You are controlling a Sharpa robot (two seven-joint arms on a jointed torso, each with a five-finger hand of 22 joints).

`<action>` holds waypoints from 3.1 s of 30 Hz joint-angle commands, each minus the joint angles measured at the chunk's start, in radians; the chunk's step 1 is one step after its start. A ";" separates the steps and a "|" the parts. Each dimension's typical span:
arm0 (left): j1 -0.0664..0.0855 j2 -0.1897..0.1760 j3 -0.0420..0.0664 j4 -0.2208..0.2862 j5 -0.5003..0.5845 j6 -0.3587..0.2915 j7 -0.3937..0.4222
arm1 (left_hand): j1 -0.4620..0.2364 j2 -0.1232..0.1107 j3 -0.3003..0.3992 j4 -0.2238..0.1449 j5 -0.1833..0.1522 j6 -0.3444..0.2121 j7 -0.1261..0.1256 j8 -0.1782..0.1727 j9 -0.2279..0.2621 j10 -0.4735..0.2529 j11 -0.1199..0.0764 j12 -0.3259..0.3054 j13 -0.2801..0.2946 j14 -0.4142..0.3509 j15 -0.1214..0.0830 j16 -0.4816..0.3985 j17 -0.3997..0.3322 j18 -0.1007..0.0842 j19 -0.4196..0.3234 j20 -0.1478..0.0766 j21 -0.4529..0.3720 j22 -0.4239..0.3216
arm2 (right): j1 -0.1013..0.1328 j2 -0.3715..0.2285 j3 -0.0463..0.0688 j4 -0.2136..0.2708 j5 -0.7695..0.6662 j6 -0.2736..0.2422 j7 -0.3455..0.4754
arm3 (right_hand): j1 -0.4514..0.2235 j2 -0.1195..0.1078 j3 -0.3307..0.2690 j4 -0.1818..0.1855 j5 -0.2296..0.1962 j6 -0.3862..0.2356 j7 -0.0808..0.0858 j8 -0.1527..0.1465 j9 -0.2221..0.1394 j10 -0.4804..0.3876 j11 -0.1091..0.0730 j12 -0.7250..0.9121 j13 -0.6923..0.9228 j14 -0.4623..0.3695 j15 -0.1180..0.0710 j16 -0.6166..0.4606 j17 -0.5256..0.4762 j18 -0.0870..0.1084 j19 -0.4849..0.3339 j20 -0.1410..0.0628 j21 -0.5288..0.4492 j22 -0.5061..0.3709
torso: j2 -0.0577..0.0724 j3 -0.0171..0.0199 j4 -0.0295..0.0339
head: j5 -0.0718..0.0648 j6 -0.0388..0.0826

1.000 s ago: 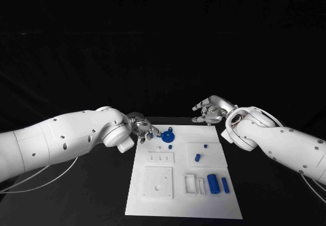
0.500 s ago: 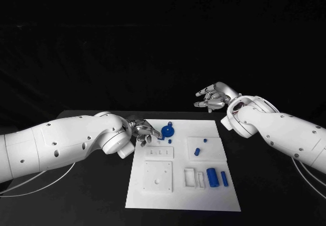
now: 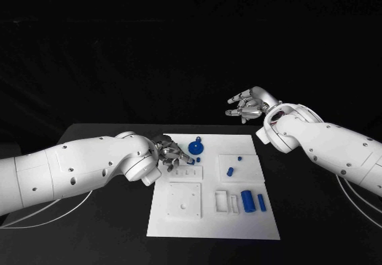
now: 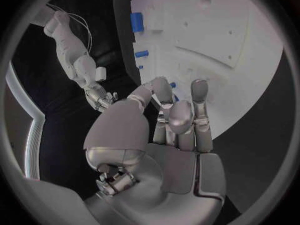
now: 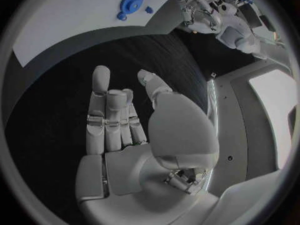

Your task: Assemble the parts on the task board

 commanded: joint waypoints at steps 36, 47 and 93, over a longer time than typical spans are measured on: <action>-0.025 0.039 0.001 -0.051 -0.184 0.105 -0.074 | -0.071 0.018 0.050 -0.052 0.150 0.210 -0.106 0.050 0.589 0.039 -0.007 0.045 0.073 0.009 0.007 0.047 0.041 0.032 0.068 0.032 -0.162 0.237 | 0.004 0.009 0.001 -0.015 0.023 0.004 0.008 | -0.018 -0.002 0.007 0.004 0.035 0.006 -0.001 -0.003 -0.001 -0.007 -0.004 0.003 -0.008 -0.011 0.003 -0.009 -0.009 0.009 0.027 -0.001 -0.011 -0.003 | 0.000 -0.0011 0.0002 | 0.005 -0.025; -0.033 0.043 0.001 -0.059 -0.196 0.111 -0.077 | -0.107 0.030 0.068 -0.071 0.161 0.183 -0.109 0.118 0.571 0.038 -0.008 0.060 0.078 0.009 0.006 0.051 0.039 0.032 0.081 0.033 -0.195 0.276 | 0.004 0.010 0.001 -0.016 0.023 0.005 0.003 | -0.013 -0.004 0.010 -0.004 0.037 0.007 -0.002 -0.003 -0.001 -0.006 -0.004 0.000 -0.012 -0.013 0.003 -0.012 -0.014 0.009 0.026 -0.001 -0.012 -0.003 | 0.000 -0.0003 -0.0003 | 0.004 -0.023; -0.036 0.047 0.001 -0.067 -0.284 0.160 -0.103 | -0.071 0.035 0.020 -0.040 0.058 0.179 -0.111 0.157 0.553 0.038 -0.005 0.070 0.096 0.008 0.011 0.063 0.046 0.034 0.094 0.045 -0.234 0.309 | 0.004 0.015 0.001 -0.021 0.023 0.007 -0.002 | -0.021 -0.003 0.011 -0.005 0.047 0.010 -0.002 -0.003 -0.001 -0.005 -0.005 -0.002 -0.023 -0.013 0.002 -0.011 -0.016 0.008 0.027 -0.002 -0.015 -0.002 | -0.001 -0.0004 0.0011 | 0.010 -0.035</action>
